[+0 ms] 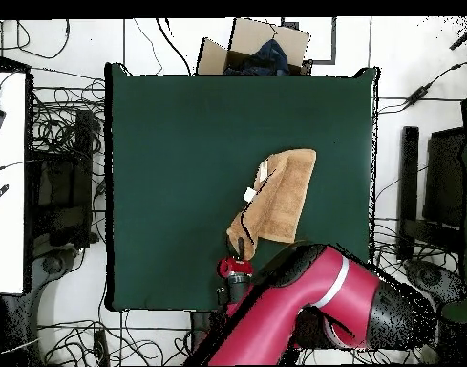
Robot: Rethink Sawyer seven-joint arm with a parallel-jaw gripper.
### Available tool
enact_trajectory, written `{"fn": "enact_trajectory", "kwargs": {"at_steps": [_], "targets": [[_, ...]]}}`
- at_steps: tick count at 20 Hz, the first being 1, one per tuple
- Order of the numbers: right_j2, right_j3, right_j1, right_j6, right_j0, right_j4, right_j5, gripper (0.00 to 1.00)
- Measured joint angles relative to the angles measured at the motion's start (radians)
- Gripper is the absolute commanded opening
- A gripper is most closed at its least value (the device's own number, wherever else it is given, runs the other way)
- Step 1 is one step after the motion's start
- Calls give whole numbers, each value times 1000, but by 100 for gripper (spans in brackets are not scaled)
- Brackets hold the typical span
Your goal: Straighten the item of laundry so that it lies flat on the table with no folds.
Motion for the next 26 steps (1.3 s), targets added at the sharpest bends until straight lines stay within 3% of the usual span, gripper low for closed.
{"fn": "enact_trajectory", "kwargs": {"at_steps": [12,17,19,23,26], "targets": [[79,9,39,0,-45,35,-46,100],[101,76,16,0,-5,173,-65,100],[102,127,-27,-2,50,282,-52,100],[102,211,-133,-17,158,479,39,100],[102,246,-198,-42,215,577,121,100]]}}
